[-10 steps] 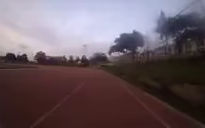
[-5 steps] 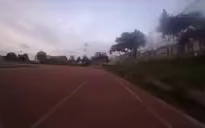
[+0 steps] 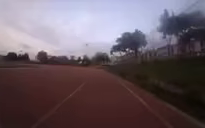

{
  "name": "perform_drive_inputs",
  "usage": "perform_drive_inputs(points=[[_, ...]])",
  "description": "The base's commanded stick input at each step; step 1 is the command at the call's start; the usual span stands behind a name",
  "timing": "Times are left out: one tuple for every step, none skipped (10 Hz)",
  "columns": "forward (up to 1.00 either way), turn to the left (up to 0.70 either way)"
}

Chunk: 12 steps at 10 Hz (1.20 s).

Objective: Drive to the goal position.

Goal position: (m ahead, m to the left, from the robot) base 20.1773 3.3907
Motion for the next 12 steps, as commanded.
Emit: perform_drive_inputs(points=[[0.70, 0.00], [0.70, 0.00], [0.70, 0.00], [0.70, 0.00], [0.70, 0.00], [0.70, 0.00], [0.70, 0.00], [0.70, 0.00], [0.70, 0.00], [0.70, 0.00], [0.70, 0.00], [0.70, 0.00]])
